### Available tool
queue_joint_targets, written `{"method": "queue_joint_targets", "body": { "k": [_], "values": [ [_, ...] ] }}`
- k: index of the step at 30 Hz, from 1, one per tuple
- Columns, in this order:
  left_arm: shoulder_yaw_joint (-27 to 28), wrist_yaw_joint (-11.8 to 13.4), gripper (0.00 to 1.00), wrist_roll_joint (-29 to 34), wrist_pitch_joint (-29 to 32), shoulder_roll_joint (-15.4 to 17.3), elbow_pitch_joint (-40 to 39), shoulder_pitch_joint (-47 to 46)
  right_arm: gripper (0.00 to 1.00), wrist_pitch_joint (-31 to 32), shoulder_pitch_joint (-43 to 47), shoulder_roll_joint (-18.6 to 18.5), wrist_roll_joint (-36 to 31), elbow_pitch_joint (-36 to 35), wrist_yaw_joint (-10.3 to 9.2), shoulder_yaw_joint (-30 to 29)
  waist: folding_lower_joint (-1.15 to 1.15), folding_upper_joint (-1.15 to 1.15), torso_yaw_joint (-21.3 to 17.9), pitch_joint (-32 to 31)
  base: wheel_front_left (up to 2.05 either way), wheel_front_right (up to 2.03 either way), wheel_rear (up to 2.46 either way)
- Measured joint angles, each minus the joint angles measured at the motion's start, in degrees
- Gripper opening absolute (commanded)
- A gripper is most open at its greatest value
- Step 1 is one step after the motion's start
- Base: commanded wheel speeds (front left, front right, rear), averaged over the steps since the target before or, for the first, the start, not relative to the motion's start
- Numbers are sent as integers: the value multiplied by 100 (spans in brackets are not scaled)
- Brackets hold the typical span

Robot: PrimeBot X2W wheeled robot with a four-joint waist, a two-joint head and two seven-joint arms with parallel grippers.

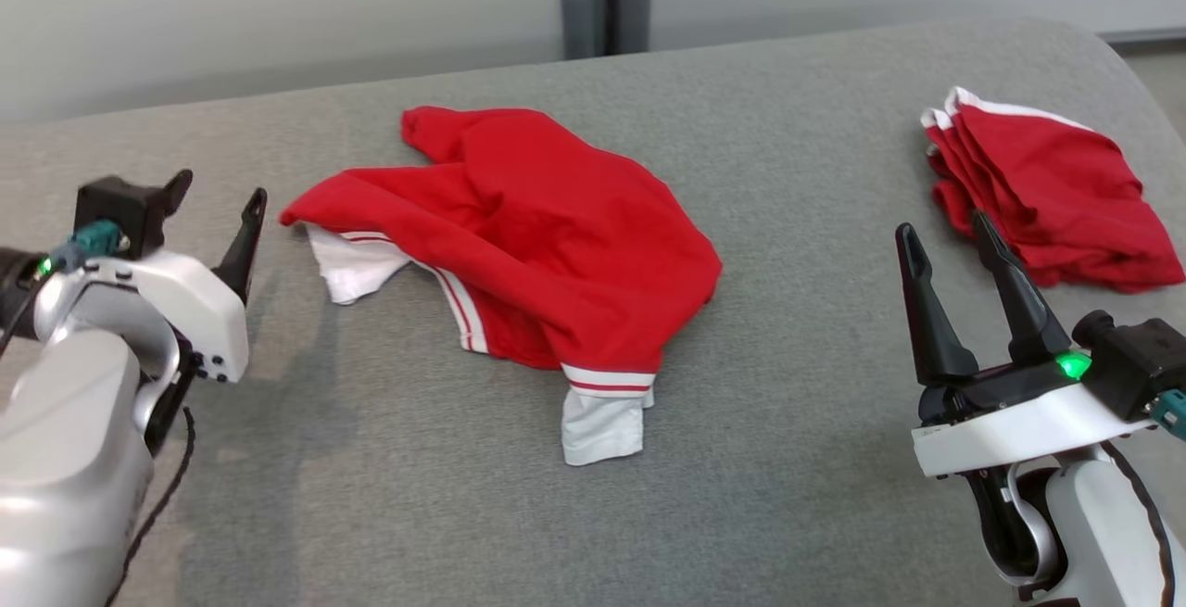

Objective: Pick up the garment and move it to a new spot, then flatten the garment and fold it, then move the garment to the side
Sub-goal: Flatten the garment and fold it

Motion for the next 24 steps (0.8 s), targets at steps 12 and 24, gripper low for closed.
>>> {"method": "queue_joint_targets", "body": {
  "k": [12,24],
  "values": [
    [455,864,100,-558,-417,-115,-2180,1780,100,0,255,40,-9,-8,0,-138,0,0,355,-267,0,0,0],
    [943,2007,100,-903,-591,-515,-4498,3638,100,0,399,36,-1,-88,0,-198,0,0,343,-374,0,0,0]
  ]
}}
